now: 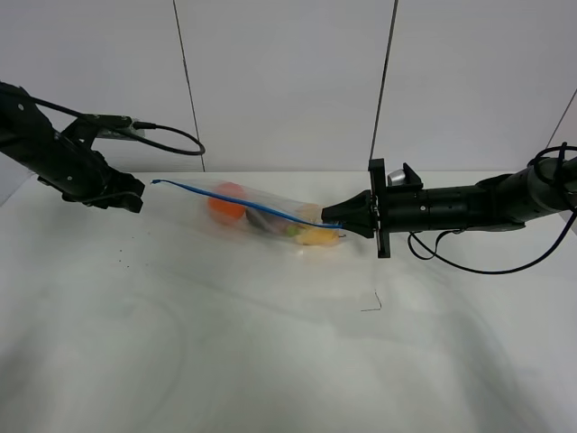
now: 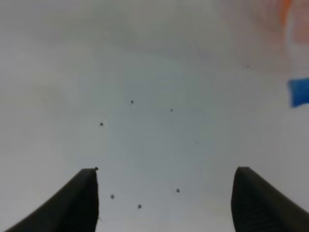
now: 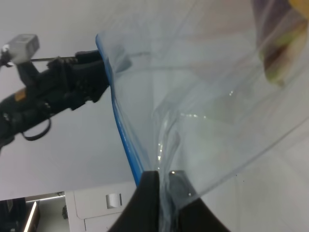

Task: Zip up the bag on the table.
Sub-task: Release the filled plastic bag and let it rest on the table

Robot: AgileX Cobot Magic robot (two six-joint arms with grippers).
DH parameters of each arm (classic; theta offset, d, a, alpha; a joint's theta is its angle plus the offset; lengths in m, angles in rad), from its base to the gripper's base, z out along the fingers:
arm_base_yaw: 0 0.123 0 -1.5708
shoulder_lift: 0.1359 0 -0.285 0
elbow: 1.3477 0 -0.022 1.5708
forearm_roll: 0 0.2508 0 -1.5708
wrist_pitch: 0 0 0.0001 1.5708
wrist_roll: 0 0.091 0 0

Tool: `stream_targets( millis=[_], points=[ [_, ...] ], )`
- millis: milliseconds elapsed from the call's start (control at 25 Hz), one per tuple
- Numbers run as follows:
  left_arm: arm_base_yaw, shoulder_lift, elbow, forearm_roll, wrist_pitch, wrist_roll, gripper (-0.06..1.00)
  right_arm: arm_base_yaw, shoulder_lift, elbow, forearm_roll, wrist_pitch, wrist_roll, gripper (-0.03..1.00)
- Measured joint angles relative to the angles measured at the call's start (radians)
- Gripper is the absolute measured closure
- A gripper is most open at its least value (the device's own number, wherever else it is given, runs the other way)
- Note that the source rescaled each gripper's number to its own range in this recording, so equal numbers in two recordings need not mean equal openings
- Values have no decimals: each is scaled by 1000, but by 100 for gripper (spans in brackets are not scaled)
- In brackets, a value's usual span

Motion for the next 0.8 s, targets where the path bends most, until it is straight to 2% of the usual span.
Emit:
stream_targets(
  millis=[120,240,440,720,800],
  points=[
    [1,-3,-31,1,85,-39,8,0,0,0,0,0,0,97],
    [2,-3,-53,22,197,-129,-3,0,0,0,0,0,0,97],
    [2,-3,-95,116,378,-304,-5,0,0,0,0,0,0,97],
    [2,-3,-112,142,657,-337,-5,0,0,0,-1,0,0,97],
    [2,-6,-112,145,671,-337,-5,0,0,0,-4,0,0,97]
  ],
)
